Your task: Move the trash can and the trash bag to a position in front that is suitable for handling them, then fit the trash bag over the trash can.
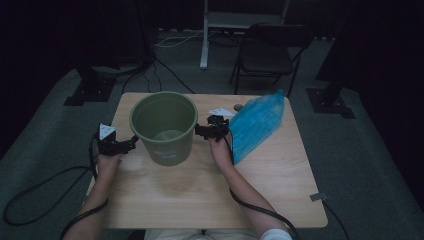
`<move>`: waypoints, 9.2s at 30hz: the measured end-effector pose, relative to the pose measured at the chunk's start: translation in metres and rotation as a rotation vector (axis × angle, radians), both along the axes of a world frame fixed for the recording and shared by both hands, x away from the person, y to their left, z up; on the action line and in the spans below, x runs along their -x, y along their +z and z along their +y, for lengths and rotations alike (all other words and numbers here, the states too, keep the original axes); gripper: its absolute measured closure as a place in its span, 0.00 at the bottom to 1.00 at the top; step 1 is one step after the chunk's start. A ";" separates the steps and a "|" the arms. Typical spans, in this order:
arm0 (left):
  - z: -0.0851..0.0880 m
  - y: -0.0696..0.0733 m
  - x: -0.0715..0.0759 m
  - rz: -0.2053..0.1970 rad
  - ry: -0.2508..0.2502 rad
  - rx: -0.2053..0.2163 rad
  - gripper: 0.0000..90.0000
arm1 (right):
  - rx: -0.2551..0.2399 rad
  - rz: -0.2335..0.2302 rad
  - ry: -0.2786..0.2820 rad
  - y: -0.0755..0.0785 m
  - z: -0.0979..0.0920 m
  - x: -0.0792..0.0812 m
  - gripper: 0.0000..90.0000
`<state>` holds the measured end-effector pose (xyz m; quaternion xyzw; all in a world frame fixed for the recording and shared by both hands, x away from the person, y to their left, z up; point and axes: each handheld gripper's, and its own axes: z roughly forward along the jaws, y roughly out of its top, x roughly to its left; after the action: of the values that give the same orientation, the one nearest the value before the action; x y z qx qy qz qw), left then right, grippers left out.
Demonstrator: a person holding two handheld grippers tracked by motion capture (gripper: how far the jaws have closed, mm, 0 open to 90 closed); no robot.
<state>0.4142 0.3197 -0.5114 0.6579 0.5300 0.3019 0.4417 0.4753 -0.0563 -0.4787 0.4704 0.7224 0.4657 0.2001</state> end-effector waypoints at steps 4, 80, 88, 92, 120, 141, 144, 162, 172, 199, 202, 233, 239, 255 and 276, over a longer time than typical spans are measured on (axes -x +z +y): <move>-0.005 0.002 0.001 -0.009 -0.005 -0.013 0.01 | -0.003 0.013 0.003 -0.002 0.001 -0.001 0.15; -0.088 0.015 0.126 0.005 -0.332 -0.109 0.01 | -0.067 0.027 0.099 -0.011 -0.109 0.160 0.17; -0.081 0.000 0.127 0.025 -0.321 -0.091 0.01 | -0.043 0.073 0.122 -0.014 -0.109 0.135 0.14; -0.071 -0.005 0.131 0.027 -0.304 -0.054 0.01 | -0.046 0.109 0.152 -0.021 -0.104 0.108 0.14; -0.039 -0.020 0.144 0.035 -0.220 -0.038 0.01 | 0.265 0.174 0.053 -0.066 -0.084 0.075 0.19; -0.040 -0.025 0.144 0.020 -0.227 -0.055 0.01 | 0.254 0.166 0.205 -0.060 -0.141 0.161 0.77; -0.039 -0.026 0.143 0.022 -0.226 -0.047 0.01 | 0.238 0.187 0.210 -0.060 -0.149 0.178 0.72; -0.035 -0.027 0.147 0.046 -0.243 -0.029 0.01 | 0.055 0.157 0.271 -0.008 -0.202 0.244 0.23; -0.034 -0.027 0.144 0.038 -0.241 -0.021 0.01 | 0.072 0.138 -0.054 -0.012 -0.244 0.141 0.22; -0.033 -0.028 0.144 0.039 -0.233 -0.021 0.01 | 0.224 0.172 -0.167 -0.065 -0.212 0.045 0.52; -0.033 -0.028 0.144 0.037 -0.231 -0.023 0.01 | 0.224 0.162 -0.151 -0.065 -0.210 0.047 0.59; -0.035 -0.027 0.145 0.031 -0.238 -0.022 0.01 | 0.134 0.239 0.102 -0.049 -0.256 0.138 0.86; -0.034 -0.027 0.145 0.033 -0.238 -0.018 0.01 | 0.116 0.214 0.024 -0.049 -0.269 0.161 0.44; -0.034 -0.027 0.146 0.032 -0.247 -0.021 0.01 | 0.064 0.273 -0.071 -0.053 -0.271 0.099 0.17; -0.033 -0.028 0.147 0.033 -0.252 -0.021 0.01 | 0.260 0.214 -0.062 -0.064 -0.225 0.086 0.27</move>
<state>0.2668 0.2868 -0.5391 0.7287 0.4471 0.2389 0.4604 0.3896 -0.2810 -0.5429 0.5097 0.7788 0.3092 0.1953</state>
